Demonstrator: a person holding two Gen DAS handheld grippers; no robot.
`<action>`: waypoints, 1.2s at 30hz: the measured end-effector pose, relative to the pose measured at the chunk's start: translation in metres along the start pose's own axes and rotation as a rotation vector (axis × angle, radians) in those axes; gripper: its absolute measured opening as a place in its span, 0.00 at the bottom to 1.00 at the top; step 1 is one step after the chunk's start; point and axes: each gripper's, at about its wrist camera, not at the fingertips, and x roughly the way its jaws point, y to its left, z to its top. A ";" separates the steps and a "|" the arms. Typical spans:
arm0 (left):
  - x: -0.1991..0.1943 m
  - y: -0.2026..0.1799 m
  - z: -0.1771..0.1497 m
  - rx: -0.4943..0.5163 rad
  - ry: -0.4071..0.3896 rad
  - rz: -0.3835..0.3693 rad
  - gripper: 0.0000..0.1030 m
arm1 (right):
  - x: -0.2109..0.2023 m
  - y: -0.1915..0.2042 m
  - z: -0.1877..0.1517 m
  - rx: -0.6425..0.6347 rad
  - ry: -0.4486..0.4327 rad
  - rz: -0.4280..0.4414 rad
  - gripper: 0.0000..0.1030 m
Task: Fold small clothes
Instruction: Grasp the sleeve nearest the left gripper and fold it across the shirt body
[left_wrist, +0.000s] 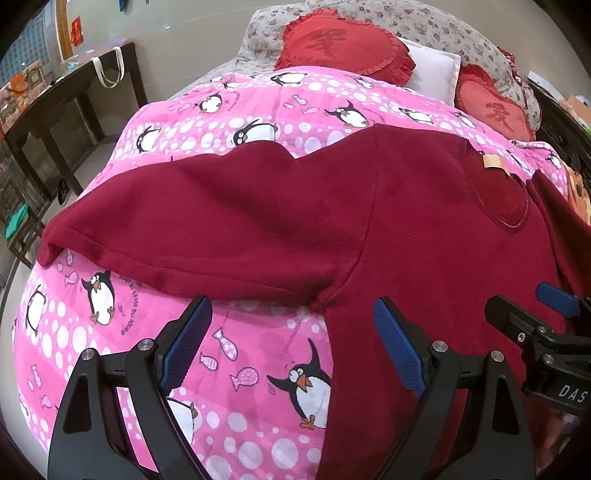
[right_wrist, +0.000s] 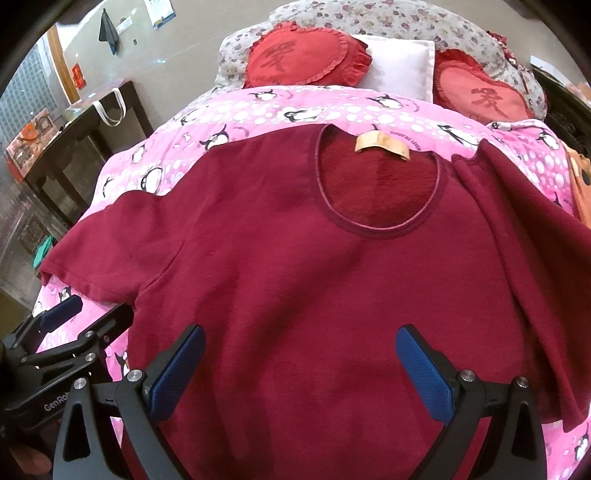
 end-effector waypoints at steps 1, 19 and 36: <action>0.000 0.000 0.000 0.000 -0.001 0.001 0.87 | 0.001 0.001 0.000 -0.003 0.000 0.000 0.99; -0.013 0.100 0.006 -0.262 -0.038 -0.013 0.87 | 0.013 0.018 0.003 -0.026 0.026 0.026 0.99; -0.010 0.226 0.018 -0.506 -0.077 0.141 0.87 | 0.027 0.034 0.007 -0.038 0.074 0.052 0.99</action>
